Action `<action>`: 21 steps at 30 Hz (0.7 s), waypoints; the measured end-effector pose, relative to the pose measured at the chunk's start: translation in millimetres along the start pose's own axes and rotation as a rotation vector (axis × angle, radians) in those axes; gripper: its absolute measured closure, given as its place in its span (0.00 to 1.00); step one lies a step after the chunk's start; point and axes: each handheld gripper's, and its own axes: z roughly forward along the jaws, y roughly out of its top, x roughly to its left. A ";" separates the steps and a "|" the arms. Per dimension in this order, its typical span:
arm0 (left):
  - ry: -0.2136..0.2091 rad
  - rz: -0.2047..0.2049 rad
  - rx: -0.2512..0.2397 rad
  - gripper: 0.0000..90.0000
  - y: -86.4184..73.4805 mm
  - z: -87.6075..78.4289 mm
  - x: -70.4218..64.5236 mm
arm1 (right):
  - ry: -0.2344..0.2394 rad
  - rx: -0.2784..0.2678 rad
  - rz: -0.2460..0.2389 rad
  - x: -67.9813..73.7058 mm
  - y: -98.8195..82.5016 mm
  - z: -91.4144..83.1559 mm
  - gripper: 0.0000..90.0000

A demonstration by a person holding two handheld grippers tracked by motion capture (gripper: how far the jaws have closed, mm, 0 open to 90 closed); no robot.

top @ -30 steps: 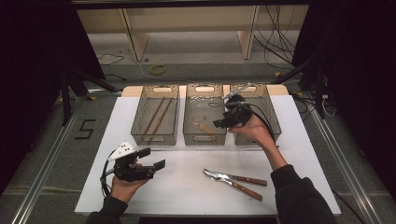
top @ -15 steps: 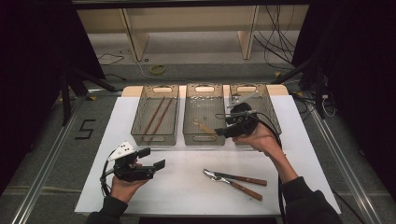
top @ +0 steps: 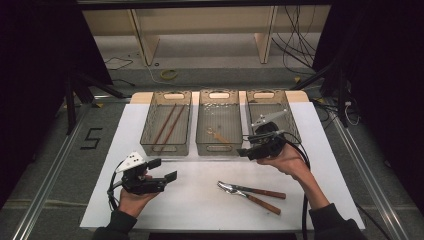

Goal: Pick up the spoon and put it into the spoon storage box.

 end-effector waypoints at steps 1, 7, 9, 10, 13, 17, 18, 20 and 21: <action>0.001 0.001 0.000 0.17 0.0 0.1 0.1 | 0.004 0.000 0.003 0.8 -1.6 -0.9 0.37; -0.001 0.000 0.000 0.18 -0.1 0.2 0.0 | 0.014 0.000 -0.004 4.3 -8.4 -4.2 0.36; 0.000 0.000 0.000 0.17 -0.2 0.1 0.0 | 0.018 0.008 -0.002 5.5 -10.0 -4.3 0.35; 0.001 0.000 0.000 0.18 -0.2 0.0 0.2 | 0.021 0.012 -0.001 6.2 -10.8 -4.2 0.35; 0.002 0.000 -0.001 0.17 0.0 0.0 0.3 | 0.023 0.024 -0.012 7.9 -13.4 -4.1 0.34; 0.003 -0.001 0.000 0.18 -0.1 0.9 0.2 | 0.028 0.041 -0.025 9.5 -17.0 -4.6 0.34; 0.003 -0.001 -0.001 0.18 -0.1 1.0 0.2 | 0.030 0.050 -0.024 10.0 -18.3 -4.8 0.34; 0.004 -0.002 -0.002 0.17 0.1 0.9 0.1 | 0.027 0.060 -0.025 10.1 -20.0 -5.3 0.34; 0.004 -0.001 -0.002 0.18 0.1 0.9 0.1 | 0.025 0.060 -0.039 9.4 -21.2 -5.3 0.34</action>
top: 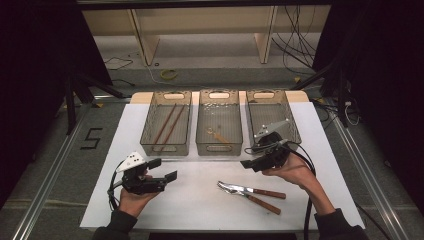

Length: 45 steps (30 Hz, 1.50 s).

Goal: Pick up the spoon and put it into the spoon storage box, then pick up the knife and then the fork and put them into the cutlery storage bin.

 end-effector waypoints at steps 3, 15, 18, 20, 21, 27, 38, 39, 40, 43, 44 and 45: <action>0.000 0.001 0.001 0.17 0.0 0.0 -0.1 | 0.001 0.021 -0.002 1.3 -3.7 -0.3 0.34; -0.001 0.002 0.001 0.18 0.5 0.3 0.1 | 0.005 0.120 -0.033 6.2 -18.6 5.4 0.34; -0.001 0.004 0.001 0.18 0.7 0.2 0.1 | 0.008 0.134 -0.041 7.3 -22.3 6.4 0.34; -0.003 0.002 0.001 0.18 0.7 0.5 0.2 | 0.004 0.146 -0.051 7.2 -25.0 7.4 0.34; -0.003 0.002 0.002 0.18 0.7 0.5 0.2 | 0.005 0.148 -0.051 7.1 -26.5 7.7 0.34; -0.004 0.002 0.001 0.18 0.7 0.1 0.6 | 0.009 0.167 -0.051 8.3 -32.9 9.7 0.35; -0.001 0.002 -0.003 0.17 0.5 -1.7 0.7 | 0.016 0.207 -0.065 8.6 -41.8 13.2 0.36; -0.001 0.001 -0.003 0.17 0.3 -1.8 1.0 | 0.015 0.216 -0.062 8.5 -42.4 13.8 0.36; 0.000 0.001 -0.002 0.18 0.1 -2.0 1.3 | 0.016 0.221 -0.070 7.9 -43.0 14.6 0.36; 0.003 -0.001 -0.004 0.17 -0.4 -3.2 1.5 | 0.017 0.238 -0.072 7.8 -43.9 16.2 0.37; 0.005 -0.001 -0.004 0.17 -0.4 -3.4 1.4 | 0.015 0.247 -0.086 7.3 -44.2 17.1 0.38; 0.004 -0.001 -0.005 0.17 -0.4 -3.4 1.3 | 0.014 0.257 -0.094 7.5 -44.5 17.5 0.38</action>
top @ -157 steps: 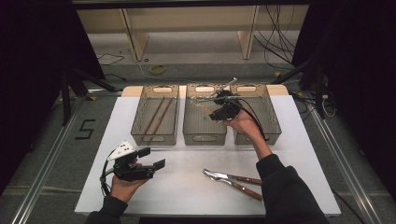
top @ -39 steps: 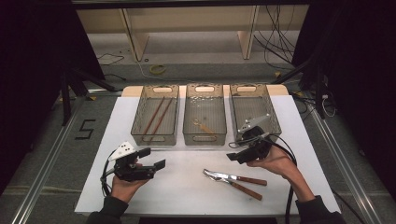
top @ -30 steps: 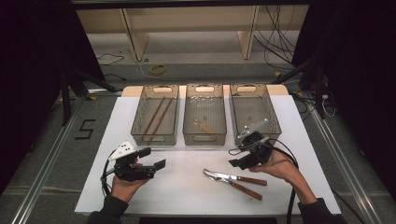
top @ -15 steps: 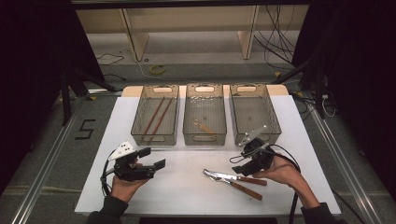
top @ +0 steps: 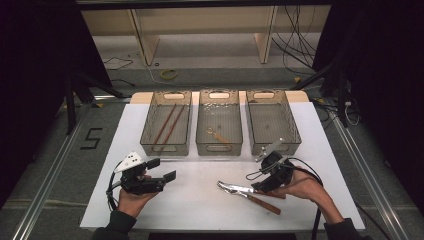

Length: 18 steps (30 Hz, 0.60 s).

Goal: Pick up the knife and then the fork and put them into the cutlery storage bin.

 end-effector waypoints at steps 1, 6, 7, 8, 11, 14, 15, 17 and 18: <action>0.000 0.001 -0.001 0.17 0.1 0.2 -0.2 | -0.001 0.007 -0.002 0.8 -0.1 0.4 0.39; -0.004 0.009 0.003 0.18 -0.2 0.5 -1.3 | 0.009 0.027 -0.019 2.1 -2.2 2.7 0.42; -0.004 0.010 0.000 0.17 0.0 0.2 -0.9 | 0.005 0.035 -0.024 2.4 -2.8 3.2 0.43; -0.007 0.009 -0.004 0.17 0.2 0.0 -1.0 | 0.006 0.039 -0.029 2.9 -3.5 3.7 0.44; -0.011 0.008 0.002 0.18 0.1 1.3 -1.4 | 0.008 0.061 -0.038 5.7 -5.8 6.1 0.48; -0.015 0.015 0.006 0.17 0.4 2.6 -1.8 | 0.000 0.091 -0.053 7.2 -7.5 9.2 0.51; -0.015 0.015 0.006 0.18 0.4 2.8 -2.1 | 0.000 0.099 -0.059 7.6 -8.1 10.5 0.52; -0.015 0.017 0.007 0.18 0.2 2.6 -2.3 | -0.005 0.119 -0.075 8.2 -8.3 12.4 0.55; -0.016 0.016 0.006 0.18 0.1 2.3 -2.1 | -0.009 0.120 -0.087 8.0 -8.4 13.8 0.56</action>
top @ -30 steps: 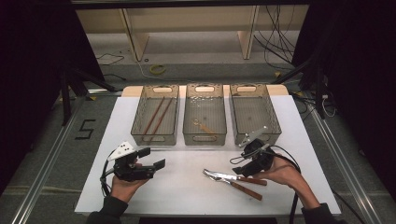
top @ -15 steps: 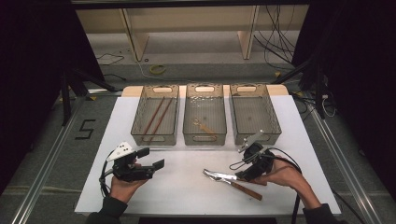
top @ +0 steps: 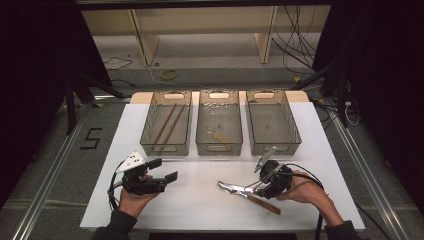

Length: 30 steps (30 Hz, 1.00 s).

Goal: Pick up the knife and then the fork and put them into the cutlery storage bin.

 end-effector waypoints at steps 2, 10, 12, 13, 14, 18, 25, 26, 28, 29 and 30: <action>0.002 -0.001 -0.001 0.18 -0.1 -0.6 0.4 | -0.005 0.012 -0.002 0.2 0.6 1.2 0.59; 0.003 -0.001 -0.003 0.17 -0.6 -1.2 -0.3 | -0.003 0.053 -0.057 1.9 2.1 7.8 0.65; 0.003 0.001 -0.004 0.17 -0.7 -1.3 -0.2 | -0.005 0.056 -0.058 3.5 2.9 10.4 0.67; 0.003 0.001 -0.002 0.17 -0.6 -1.3 -0.2 | -0.005 0.064 -0.064 3.8 3.3 10.9 0.68; 0.003 0.000 -0.004 0.18 -0.7 -1.1 -0.3 | -0.008 0.069 -0.078 3.6 3.4 11.8 0.68; 0.004 0.001 -0.004 0.17 -0.7 -1.1 -0.5 | -0.012 0.083 -0.081 3.1 3.4 13.8 0.71; 0.003 0.003 -0.002 0.17 -0.8 -1.2 -0.3 | -0.011 0.094 -0.093 3.9 3.9 15.6 0.76; 0.004 0.002 -0.003 0.18 -0.8 -1.1 -0.4 | -0.011 0.094 -0.097 4.6 4.1 15.7 0.77; 0.004 0.002 -0.003 0.17 -0.8 -1.1 -0.3 | -0.010 0.098 -0.105 6.0 4.5 15.6 0.80; 0.004 0.001 -0.003 0.18 -0.8 -1.0 -0.3 | -0.009 0.102 -0.115 5.8 4.6 15.6 0.80; 0.004 0.001 -0.002 0.18 -0.8 -1.1 -0.2 | -0.009 0.096 -0.107 7.0 4.9 15.8 0.81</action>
